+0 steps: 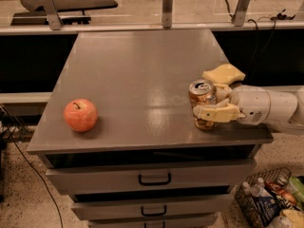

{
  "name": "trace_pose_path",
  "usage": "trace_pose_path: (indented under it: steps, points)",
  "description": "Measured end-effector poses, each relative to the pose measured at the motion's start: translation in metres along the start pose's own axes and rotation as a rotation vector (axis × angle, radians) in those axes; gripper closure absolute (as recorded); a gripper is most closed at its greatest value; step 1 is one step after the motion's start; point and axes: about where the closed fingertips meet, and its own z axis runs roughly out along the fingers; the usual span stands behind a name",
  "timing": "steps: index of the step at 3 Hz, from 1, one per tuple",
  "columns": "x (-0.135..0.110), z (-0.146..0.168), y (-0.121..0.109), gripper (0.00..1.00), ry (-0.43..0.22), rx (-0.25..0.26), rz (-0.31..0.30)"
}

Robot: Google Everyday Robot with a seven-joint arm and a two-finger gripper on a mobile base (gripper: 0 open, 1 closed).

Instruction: Place orange can upright

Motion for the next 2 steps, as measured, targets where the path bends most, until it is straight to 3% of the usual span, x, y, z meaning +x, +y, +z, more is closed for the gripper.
trace_pose_path:
  steps: [1,2]
  points:
    - [0.012,-0.012,0.005,0.13,0.019,-0.011,0.014]
    - [0.020,-0.024,0.010,0.00,0.039,-0.011,0.029]
